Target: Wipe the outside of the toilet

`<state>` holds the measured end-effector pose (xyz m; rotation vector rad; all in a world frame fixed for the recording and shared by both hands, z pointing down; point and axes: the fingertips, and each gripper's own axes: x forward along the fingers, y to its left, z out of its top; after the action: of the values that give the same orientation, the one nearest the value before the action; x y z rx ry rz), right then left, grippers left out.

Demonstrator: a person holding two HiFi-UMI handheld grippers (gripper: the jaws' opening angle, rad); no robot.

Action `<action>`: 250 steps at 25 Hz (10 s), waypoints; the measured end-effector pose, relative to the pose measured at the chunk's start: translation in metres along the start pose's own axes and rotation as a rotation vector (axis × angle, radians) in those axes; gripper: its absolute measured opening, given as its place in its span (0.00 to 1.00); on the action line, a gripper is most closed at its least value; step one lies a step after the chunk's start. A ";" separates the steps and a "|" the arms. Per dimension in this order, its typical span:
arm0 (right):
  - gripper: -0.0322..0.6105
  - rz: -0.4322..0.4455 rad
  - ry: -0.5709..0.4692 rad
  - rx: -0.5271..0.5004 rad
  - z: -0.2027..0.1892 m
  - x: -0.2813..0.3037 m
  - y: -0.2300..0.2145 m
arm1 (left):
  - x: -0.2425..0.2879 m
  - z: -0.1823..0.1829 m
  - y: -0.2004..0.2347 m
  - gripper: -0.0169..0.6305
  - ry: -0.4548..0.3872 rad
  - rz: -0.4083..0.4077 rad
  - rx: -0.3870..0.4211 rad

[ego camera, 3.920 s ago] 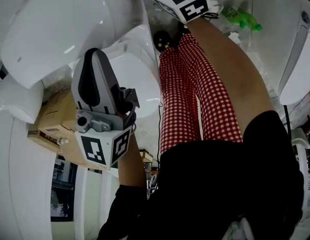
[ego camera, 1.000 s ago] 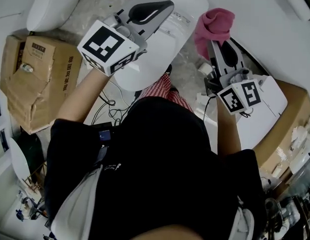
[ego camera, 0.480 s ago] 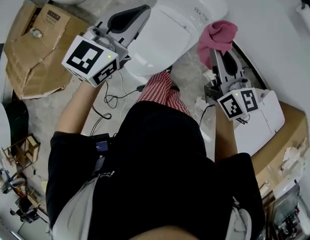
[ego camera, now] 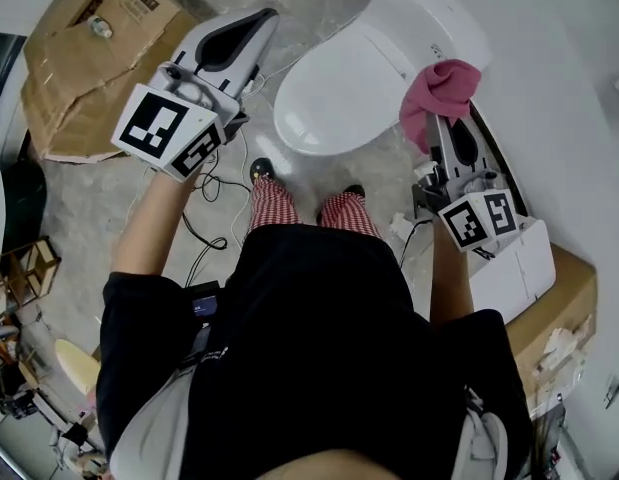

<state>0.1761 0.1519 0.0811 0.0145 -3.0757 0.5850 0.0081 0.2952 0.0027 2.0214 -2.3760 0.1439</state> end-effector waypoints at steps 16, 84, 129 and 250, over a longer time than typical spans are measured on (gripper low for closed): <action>0.14 -0.135 -0.083 -0.060 -0.025 0.156 0.125 | -0.125 -0.051 0.144 0.04 0.048 -0.064 -0.017; 0.14 -0.952 -0.375 0.038 0.036 0.296 -0.138 | 0.374 -0.018 0.250 0.04 -0.044 -0.907 0.026; 0.14 -1.293 -0.443 0.314 -0.137 0.462 -0.325 | 0.499 -0.269 0.297 0.04 0.189 -1.039 -0.140; 0.14 -1.279 -0.553 0.448 -0.207 0.480 -0.312 | 0.480 -0.328 0.332 0.04 0.322 -0.933 -0.224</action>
<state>-0.2989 -0.0659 0.3941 2.1551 -2.3824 1.1571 -0.4119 -0.0975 0.3450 2.4894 -1.0526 0.1507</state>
